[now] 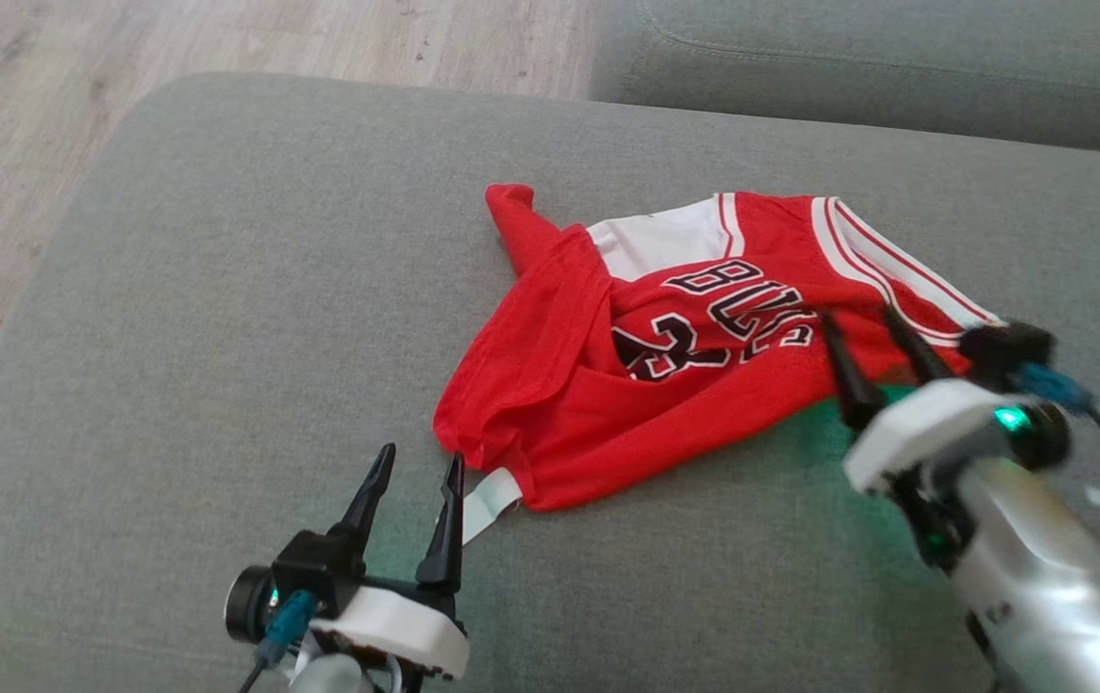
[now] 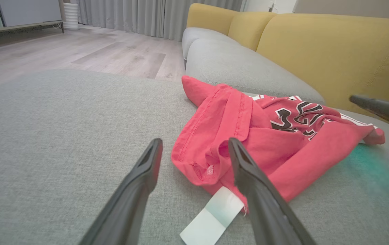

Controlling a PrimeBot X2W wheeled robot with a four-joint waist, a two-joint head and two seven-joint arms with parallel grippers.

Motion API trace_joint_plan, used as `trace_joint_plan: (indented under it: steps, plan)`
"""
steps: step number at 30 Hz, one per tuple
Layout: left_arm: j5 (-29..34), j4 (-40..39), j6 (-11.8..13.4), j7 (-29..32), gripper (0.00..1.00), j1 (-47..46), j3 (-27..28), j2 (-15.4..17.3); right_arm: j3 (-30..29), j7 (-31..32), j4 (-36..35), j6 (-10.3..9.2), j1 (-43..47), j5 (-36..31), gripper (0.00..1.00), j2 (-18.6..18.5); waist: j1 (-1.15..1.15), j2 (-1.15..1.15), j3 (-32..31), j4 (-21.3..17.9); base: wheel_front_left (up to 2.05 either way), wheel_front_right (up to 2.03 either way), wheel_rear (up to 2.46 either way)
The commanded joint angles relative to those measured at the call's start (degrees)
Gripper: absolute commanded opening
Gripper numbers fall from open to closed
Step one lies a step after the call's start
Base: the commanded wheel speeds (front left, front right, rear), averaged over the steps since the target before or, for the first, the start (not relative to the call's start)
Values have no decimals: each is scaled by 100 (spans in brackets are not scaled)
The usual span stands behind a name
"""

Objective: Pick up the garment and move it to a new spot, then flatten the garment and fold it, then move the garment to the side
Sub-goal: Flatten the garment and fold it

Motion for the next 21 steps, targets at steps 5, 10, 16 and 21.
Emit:
trace_joint_plan:
  steps: [5, 10, 16, 21]
  plan:
    - [31, -196, 4, -29, 100, -138, 170, 26, -1173, -77, 135, -5, 413, -550, 100, -50, 0, 0, 60, -36, 0, 0, 0]
    - [38, -218, -11, -29, 100, -199, 131, 26, -2170, -78, 221, -5, 454, -985, 100, -15, 0, 0, 183, 23, 0, 0, 0]
    - [22, -249, -11, -29, 100, -243, 89, 26, -2935, -78, 416, -5, 386, -1340, 100, 139, 0, 0, 312, 142, 0, 0, 0]
    - [25, -275, -5, -29, 100, -274, 98, 26, -3269, -78, 560, -5, 265, -1602, 100, 220, 0, 0, 376, 188, 0, 0, 0]
